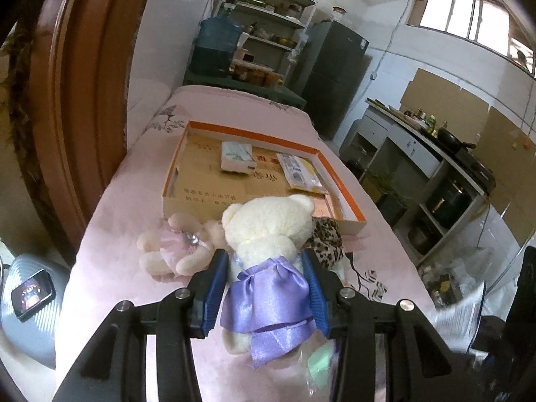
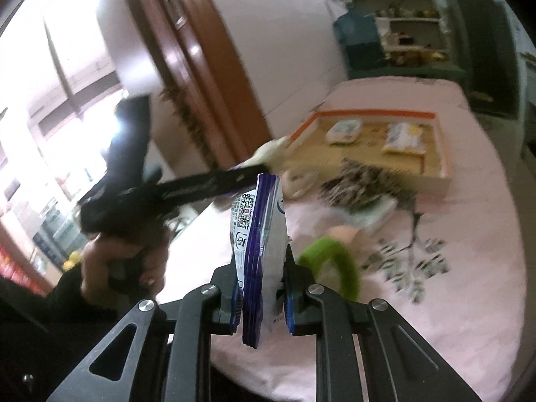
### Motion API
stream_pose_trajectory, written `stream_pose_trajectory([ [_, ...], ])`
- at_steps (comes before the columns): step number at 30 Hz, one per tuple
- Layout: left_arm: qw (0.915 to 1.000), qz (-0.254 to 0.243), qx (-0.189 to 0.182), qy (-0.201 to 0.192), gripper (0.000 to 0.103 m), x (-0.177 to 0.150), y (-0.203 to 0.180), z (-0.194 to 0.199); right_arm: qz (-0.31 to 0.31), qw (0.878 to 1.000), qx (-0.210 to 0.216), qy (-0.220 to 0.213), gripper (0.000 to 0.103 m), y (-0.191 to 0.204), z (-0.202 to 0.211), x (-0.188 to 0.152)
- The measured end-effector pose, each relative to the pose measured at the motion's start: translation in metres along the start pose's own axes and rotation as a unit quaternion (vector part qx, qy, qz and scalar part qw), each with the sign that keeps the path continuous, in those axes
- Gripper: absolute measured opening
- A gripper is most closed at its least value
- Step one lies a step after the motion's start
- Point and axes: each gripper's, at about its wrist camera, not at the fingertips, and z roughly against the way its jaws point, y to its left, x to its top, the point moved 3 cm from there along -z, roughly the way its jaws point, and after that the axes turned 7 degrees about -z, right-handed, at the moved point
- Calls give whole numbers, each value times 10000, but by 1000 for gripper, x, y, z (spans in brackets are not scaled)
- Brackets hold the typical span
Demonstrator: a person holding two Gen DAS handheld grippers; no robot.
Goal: Organize soft objects
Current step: 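Carry the teddy bear with the left tool while the right tool carries the white-blue packet into the box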
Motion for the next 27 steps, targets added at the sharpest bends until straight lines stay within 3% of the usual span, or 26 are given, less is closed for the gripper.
stream_pose_trajectory([
  [10, 9995, -69, 273, -120, 45, 17, -3, -5, -357, 9952, -637, -655, 19, -36, 3, 41],
  [27, 9985, -76, 538, -87, 45, 44, 0, -33, -649, 9917, -731, -838, 19, -64, -14, 76],
])
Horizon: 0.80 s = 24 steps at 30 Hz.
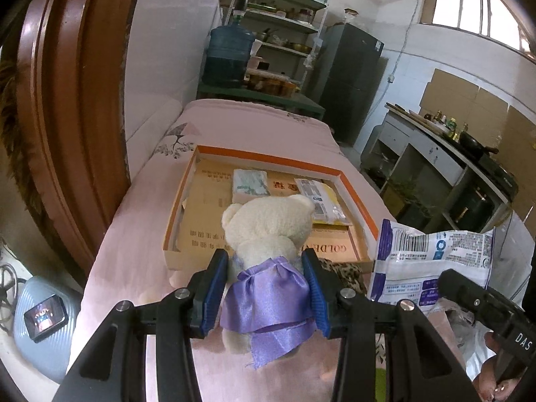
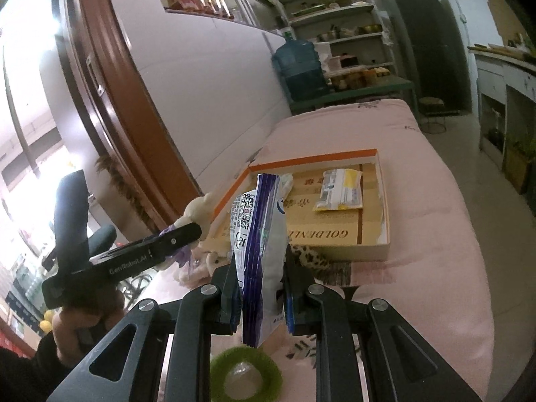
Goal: Organize soft objects
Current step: 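Carry the teddy bear with the left tool while the right tool carries the white-blue packet into the box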
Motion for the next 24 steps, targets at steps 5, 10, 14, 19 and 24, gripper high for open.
stream_pose_trajectory([
  [5, 10000, 19, 18, 20, 45, 7, 1, -7, -59, 10000, 29, 16, 20, -4, -9, 8],
  [10, 10000, 70, 19, 59, 45, 11, 3, -16, -115, 9999, 46, 69, 20, -10, -19, 16],
  [14, 9999, 120, 14, 66, 45, 15, 5, -22, -154, 9998, 52, 114, 20, -14, -27, 21],
  [19, 9998, 174, 8, 59, 45, 21, 9, -31, -166, 9997, 69, 142, 19, -15, -36, 28],
  [24, 9998, 211, 13, 65, 45, 24, 12, -36, -183, 9996, 104, 176, 20, -15, -44, 33],
])
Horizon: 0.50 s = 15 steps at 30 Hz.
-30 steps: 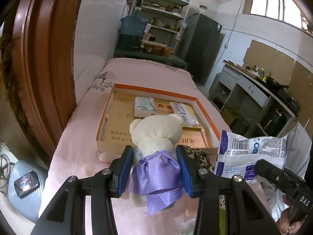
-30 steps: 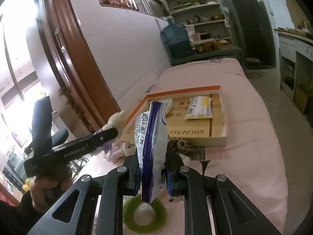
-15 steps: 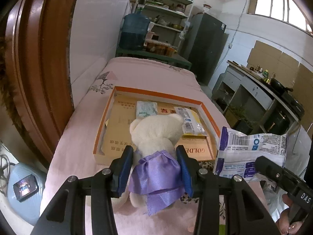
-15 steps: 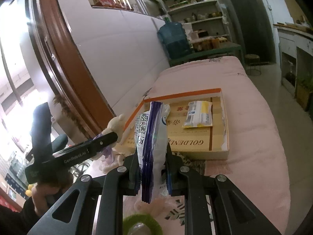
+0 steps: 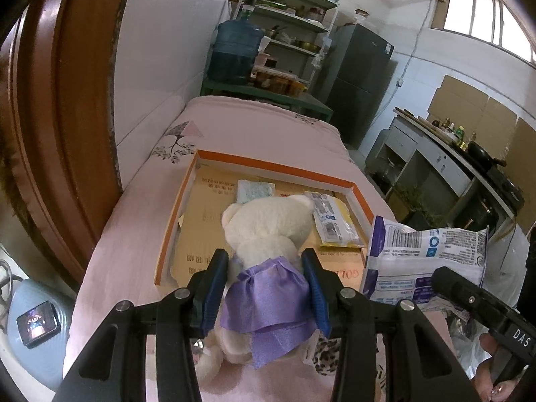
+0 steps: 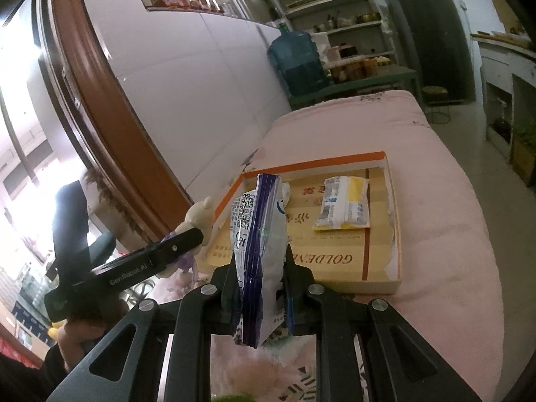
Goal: Organize soft objects
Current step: 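Carry the teddy bear with the left tool while the right tool carries the white-blue packet into the box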
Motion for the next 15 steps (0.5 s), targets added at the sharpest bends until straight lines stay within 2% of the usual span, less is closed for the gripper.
stream_pose_trajectory([
  [15, 9999, 100, 36, 49, 45, 7, 7, -13, 16, 9999, 133, 72, 20, 4, -20, 15],
])
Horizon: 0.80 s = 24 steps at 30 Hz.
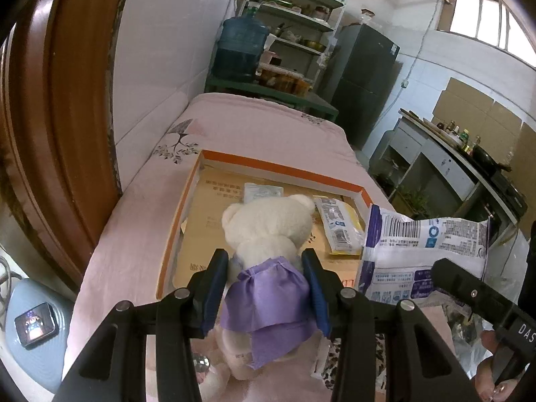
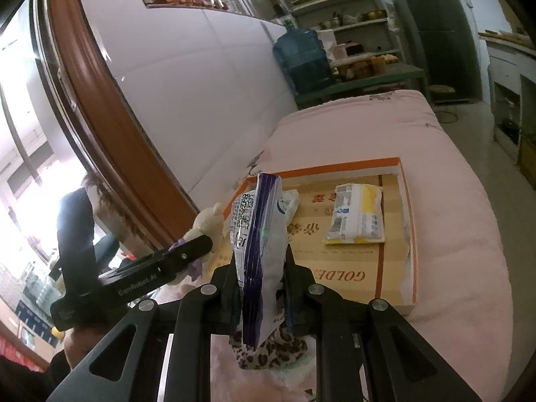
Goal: Organize soft objects
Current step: 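Carry the teddy bear with the left tool while the right tool carries the white-blue packet into the box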
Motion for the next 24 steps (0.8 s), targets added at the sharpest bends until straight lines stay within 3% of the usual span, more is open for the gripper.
stream_pose_trajectory([
  [24, 9995, 84, 184, 240, 45, 3, 21, -38, -161, 9994, 32, 305, 20, -10, -43, 9],
])
